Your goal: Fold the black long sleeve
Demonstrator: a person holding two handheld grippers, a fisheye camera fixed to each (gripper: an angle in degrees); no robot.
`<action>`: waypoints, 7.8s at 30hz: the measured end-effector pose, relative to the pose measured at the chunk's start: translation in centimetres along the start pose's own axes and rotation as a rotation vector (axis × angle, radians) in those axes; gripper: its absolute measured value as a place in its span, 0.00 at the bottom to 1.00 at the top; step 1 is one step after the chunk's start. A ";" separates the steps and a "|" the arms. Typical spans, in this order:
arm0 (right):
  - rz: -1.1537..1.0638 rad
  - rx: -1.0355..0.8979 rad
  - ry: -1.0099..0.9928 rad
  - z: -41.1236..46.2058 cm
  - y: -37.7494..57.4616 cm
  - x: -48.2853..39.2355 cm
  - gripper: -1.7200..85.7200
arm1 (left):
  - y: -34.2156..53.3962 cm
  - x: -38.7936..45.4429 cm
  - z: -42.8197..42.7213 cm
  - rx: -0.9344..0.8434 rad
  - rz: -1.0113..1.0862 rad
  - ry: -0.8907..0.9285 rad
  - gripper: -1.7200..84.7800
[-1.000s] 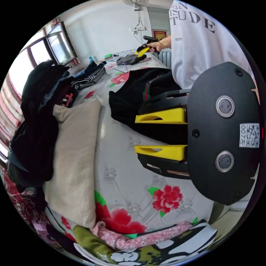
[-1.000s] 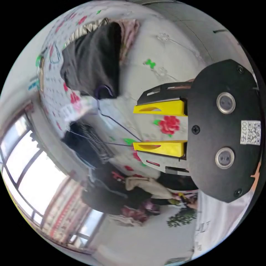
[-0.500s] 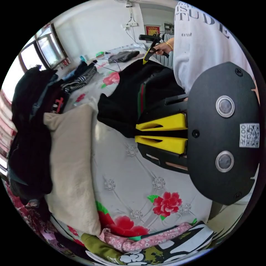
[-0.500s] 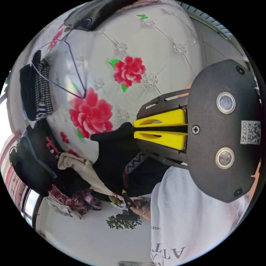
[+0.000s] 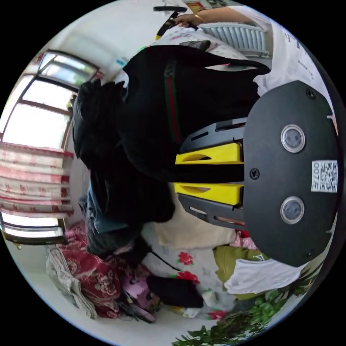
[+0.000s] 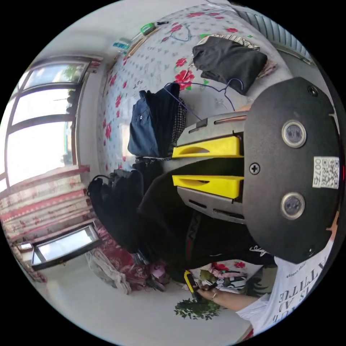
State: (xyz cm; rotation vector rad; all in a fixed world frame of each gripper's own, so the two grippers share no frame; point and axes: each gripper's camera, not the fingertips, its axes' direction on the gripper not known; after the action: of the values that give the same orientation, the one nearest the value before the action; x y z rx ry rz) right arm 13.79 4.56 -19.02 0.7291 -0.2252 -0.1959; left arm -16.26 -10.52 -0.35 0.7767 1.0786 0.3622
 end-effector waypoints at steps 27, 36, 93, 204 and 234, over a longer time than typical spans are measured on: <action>0.104 -0.321 0.534 -3.1 28.3 4.3 0.11 | 31.3 -0.3 -6.9 -0.326 -0.159 -0.520 0.05; -0.032 -0.267 -0.165 -1.3 35.3 -5.3 0.13 | 37.5 7.5 -7.4 -0.198 -0.125 -0.052 0.13; -0.242 -0.377 -0.042 -1.0 35.0 -17.3 0.02 | 28.3 -27.7 -26.7 0.520 -0.464 0.151 0.01; 0.491 -0.286 0.346 -8.3 38.2 28.8 0.12 | 34.6 6.8 -6.9 -0.394 -0.237 -0.002 0.07; -0.755 -0.195 -0.511 -4.3 32.2 -24.3 0.08 | 38.9 5.2 -8.5 -0.247 -0.152 0.164 0.11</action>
State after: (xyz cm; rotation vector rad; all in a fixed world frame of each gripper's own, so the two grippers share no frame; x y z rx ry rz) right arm -5.10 37.00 -3.61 0.5306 -0.4024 -1.1150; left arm -17.69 22.69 22.14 0.4477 1.2122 0.4255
